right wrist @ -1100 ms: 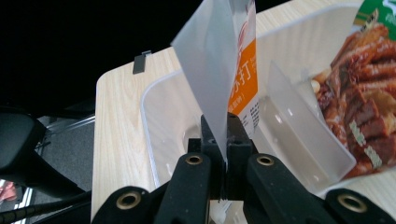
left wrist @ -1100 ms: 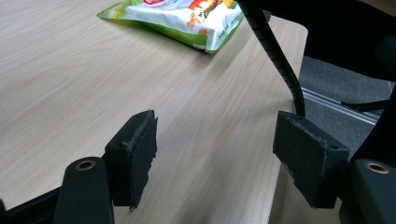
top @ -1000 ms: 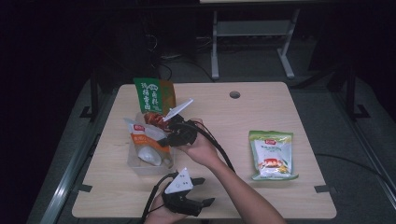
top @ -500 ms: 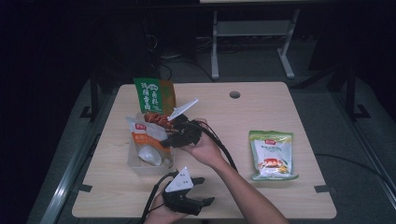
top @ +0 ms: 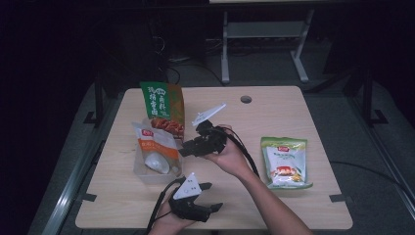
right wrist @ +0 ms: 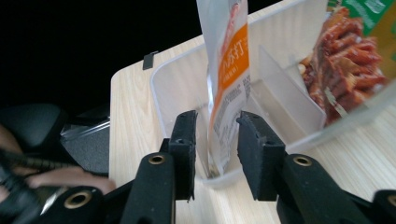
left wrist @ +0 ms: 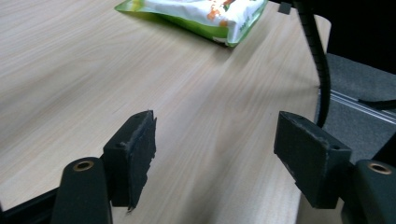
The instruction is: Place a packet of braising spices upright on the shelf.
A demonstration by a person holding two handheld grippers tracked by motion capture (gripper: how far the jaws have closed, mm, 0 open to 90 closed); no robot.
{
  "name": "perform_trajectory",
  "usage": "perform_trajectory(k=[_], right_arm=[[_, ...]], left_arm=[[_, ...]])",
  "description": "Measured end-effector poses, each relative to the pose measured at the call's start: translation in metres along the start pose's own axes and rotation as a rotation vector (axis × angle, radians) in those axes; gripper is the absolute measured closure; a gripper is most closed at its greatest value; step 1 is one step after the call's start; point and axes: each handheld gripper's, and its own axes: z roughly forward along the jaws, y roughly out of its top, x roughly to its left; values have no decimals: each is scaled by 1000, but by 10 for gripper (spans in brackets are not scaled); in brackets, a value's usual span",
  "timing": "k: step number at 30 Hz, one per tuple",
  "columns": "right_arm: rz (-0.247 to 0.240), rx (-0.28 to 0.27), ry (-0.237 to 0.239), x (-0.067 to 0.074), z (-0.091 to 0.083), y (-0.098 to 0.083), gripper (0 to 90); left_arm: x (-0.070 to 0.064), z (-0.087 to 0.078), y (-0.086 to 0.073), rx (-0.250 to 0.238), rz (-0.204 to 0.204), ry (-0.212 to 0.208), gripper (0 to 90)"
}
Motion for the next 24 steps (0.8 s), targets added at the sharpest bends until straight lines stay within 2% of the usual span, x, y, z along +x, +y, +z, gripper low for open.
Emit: perform_trajectory(k=[11, 15, 18, 21, 24], right_arm=[[40, -5, -62, -12, -42, -21, 585], [67, -17, -74, -17, -51, -31, 536], [84, -17, -81, -21, -57, -38, 517], [97, -19, -98, -25, -64, -46, 495], [114, -16, -118, -30, -72, -55, 479]], left_arm=[[0, 3, 0, 3, -1, 0, 286], [2, 4, 1, -9, 4, -2, 281], [4, 5, 0, -10, -11, -13, 280], [6, 5, 1, -4, -6, -12, 277], [7, 3, 3, -18, 2, -5, 277]])
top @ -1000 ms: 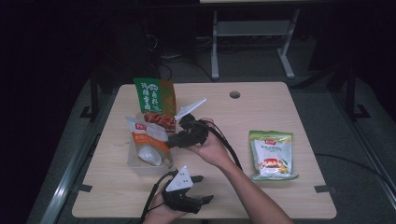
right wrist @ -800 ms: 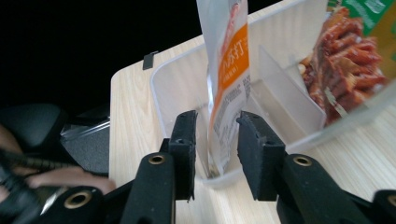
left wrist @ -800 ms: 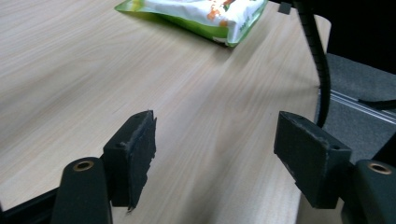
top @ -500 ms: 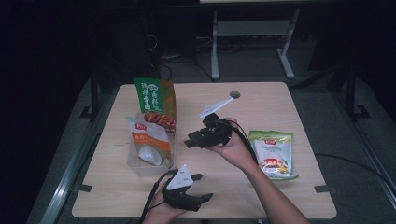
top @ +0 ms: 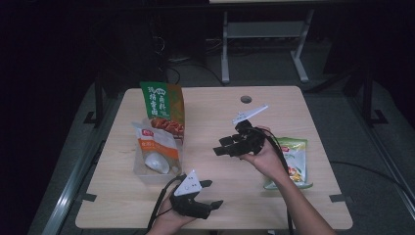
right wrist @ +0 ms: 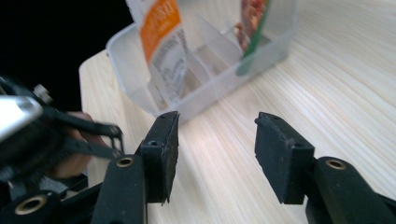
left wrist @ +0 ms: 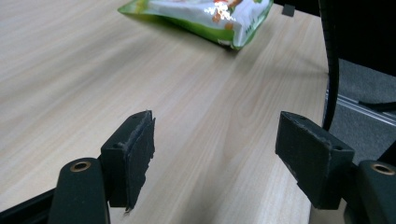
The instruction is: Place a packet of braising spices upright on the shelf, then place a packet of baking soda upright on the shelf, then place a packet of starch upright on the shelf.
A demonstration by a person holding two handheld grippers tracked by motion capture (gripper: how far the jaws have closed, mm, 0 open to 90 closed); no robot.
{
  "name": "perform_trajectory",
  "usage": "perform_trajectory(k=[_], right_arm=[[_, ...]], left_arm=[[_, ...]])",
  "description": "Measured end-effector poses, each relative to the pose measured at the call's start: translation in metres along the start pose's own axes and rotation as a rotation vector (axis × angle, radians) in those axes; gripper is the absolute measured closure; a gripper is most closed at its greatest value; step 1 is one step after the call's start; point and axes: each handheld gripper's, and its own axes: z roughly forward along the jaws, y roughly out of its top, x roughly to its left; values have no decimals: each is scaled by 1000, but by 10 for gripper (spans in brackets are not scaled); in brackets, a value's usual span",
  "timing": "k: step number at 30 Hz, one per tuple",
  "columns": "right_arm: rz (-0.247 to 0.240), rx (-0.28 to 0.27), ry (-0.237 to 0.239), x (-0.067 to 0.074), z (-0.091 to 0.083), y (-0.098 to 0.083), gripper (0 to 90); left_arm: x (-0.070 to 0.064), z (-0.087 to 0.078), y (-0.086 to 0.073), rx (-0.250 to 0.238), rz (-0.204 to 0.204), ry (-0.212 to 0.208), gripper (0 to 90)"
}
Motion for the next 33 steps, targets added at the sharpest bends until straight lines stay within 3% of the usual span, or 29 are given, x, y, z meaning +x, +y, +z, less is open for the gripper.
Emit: perform_trajectory(k=[12, 33], right_arm=[[84, -8, -70, -19, -38, -36, 453], [147, 0, -158, -31, -85, -78, 430]], left_arm=[[3, 2, 0, 8, -1, 3, 275], [0, 3, 1, 9, -5, 8, 273]])
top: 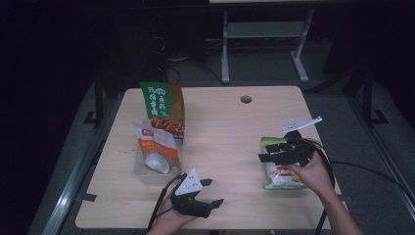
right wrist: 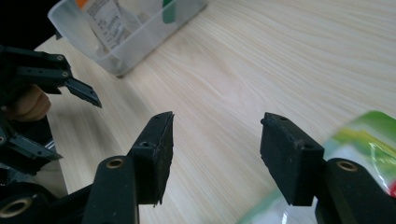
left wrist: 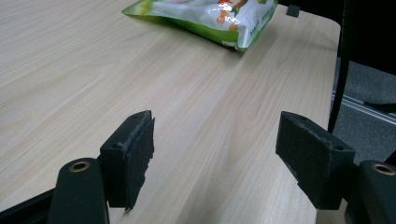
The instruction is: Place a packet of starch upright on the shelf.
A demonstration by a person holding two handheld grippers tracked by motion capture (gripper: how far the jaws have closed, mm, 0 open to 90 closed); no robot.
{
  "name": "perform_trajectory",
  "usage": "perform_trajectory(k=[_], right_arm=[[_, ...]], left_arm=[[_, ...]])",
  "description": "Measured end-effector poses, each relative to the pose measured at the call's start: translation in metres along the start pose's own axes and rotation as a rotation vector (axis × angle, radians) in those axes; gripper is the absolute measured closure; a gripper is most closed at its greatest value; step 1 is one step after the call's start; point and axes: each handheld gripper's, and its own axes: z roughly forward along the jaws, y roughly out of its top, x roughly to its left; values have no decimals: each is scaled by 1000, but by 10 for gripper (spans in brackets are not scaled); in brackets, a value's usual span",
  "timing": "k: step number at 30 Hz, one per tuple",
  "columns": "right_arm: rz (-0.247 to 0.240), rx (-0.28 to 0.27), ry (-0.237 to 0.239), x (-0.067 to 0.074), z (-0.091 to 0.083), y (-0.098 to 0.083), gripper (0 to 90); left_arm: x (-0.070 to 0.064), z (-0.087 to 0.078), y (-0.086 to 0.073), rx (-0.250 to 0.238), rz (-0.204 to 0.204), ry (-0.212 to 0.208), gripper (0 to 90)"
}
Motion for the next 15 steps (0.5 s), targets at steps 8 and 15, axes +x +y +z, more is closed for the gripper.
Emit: perform_trajectory(k=[8, 15], right_arm=[[48, 30, -38, -18, -7, -12, 407], [109, 45, -106, -37, -19, -32, 394]], left_arm=[[0, 2, 2, 0, 1, -3, 273], [0, 6, 4, 2, 2, -3, 273]])
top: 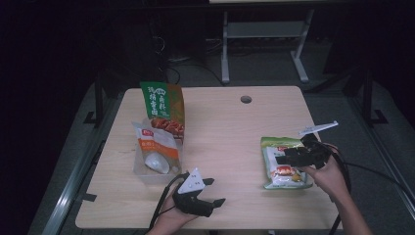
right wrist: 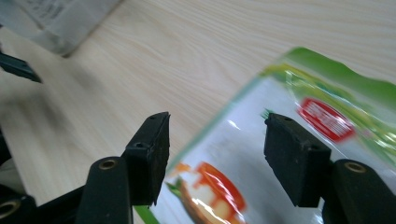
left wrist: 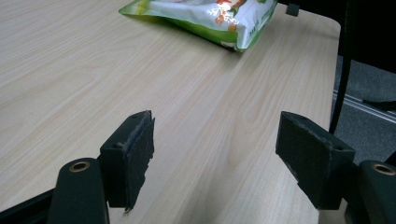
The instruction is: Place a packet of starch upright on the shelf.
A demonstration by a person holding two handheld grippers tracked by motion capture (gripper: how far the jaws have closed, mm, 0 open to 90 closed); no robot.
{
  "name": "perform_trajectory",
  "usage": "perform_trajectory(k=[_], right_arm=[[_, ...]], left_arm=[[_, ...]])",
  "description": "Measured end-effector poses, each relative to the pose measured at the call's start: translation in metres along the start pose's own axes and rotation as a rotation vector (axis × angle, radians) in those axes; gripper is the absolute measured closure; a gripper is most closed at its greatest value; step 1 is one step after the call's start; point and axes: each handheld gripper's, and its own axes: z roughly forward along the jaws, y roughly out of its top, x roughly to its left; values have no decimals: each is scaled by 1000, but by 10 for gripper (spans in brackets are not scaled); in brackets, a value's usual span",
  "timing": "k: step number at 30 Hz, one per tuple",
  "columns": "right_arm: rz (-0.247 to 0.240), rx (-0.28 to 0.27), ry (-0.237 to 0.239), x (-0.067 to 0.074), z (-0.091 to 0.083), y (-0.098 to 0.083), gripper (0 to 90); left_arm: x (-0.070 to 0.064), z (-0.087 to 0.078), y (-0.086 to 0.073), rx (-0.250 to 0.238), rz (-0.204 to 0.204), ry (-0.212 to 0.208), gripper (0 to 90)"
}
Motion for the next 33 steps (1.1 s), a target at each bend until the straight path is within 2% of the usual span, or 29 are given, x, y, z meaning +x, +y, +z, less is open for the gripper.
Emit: perform_trajectory(k=[2, 5, 9, 12, 15, 18, 20, 22, 23, 24, 25, 27, 33], right_arm=[[24, -1, -13, -6, -3, -5, 394], [57, 17, -63, -19, -7, -14, 394], [110, 3, -114, -37, -15, -27, 398], [154, -10, -130, -45, -17, -36, 402], [178, -8, -152, -54, -17, -44, 414], [219, -7, -132, -59, -15, -49, 455], [238, 15, -98, -62, -12, -52, 544], [250, 33, -86, -61, -9, -53, 640], [255, 24, -70, -61, -9, -54, 671], [257, 25, -75, -60, -9, -54, 701], [254, 22, -73, -59, -10, -54, 720], [258, 25, -63, -56, -10, -55, 751], [237, 31, -21, -42, -6, -58, 786]], left_arm=[[-1, 1, 1, -1, -2, -2, 273], [0, 3, 1, 2, -6, -2, 273], [1, 4, 2, 4, -6, 0, 274], [2, 5, 4, -1, -18, -2, 273], [1, 8, 5, -2, -19, -6, 273], [0, 9, 6, 2, -19, -13, 272], [-1, 10, 7, 1, -24, -20, 271], [-2, 11, 8, 1, -28, -28, 269], [-2, 12, 9, 2, -29, -31, 269], [-2, 12, 10, 6, -23, -35, 269], [-1, 12, 11, 5, -15, -37, 269], [-2, 14, 14, 0, -38, -42, 269], [-2, 22, 21, 2, -46, -45, 272]])
